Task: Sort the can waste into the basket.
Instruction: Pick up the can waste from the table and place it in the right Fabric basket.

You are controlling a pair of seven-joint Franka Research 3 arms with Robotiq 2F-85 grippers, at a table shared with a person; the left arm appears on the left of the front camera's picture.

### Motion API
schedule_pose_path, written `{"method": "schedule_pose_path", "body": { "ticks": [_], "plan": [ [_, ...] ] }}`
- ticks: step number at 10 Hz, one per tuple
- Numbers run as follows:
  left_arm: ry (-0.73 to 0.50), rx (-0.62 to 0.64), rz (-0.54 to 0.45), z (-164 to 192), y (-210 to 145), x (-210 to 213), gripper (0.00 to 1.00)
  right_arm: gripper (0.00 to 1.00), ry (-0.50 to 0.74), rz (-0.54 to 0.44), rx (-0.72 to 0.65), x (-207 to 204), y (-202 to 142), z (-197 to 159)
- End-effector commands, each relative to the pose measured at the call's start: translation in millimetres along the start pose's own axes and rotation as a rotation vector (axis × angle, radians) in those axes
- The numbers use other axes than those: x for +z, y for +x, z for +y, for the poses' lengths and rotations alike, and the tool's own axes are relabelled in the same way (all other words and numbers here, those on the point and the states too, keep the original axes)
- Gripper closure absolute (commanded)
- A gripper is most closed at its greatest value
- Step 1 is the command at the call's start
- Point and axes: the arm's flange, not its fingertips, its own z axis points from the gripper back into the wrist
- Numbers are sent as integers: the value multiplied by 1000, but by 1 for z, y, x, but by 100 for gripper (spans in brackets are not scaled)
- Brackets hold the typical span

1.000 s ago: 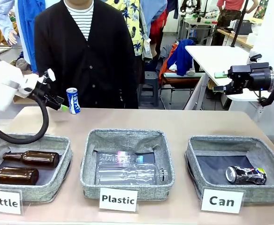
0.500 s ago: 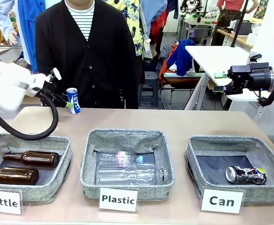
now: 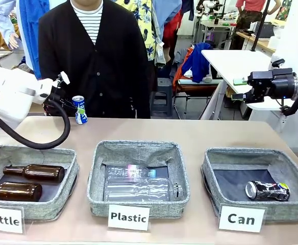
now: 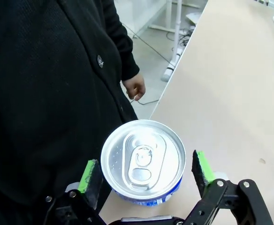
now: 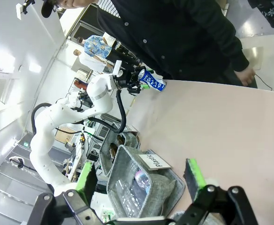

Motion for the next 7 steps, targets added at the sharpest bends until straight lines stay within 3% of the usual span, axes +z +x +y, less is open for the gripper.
{"method": "schedule_pose_path", "body": {
  "ticks": [1, 2, 3, 5, 6, 7],
  "plan": [
    [-12, -1, -13, 5, -3, -5, 48, 0, 4, 4, 1, 1, 3, 3],
    [-19, -6, -20, 5, -3, -5, 59, 0, 4, 4, 1, 1, 3, 3],
    [-16, -9, -26, 5, -3, -5, 100, 0, 4, 4, 1, 1, 3, 3],
    [-6, -11, -35, 5, -3, -5, 100, 0, 4, 4, 1, 1, 3, 3],
    [-12, -12, -35, 4, -2, -4, 86, 0, 4, 4, 1, 1, 3, 3],
    [-21, -17, -40, 0, -1, -1, 96, 0, 4, 4, 1, 1, 3, 3]
  ]
}}
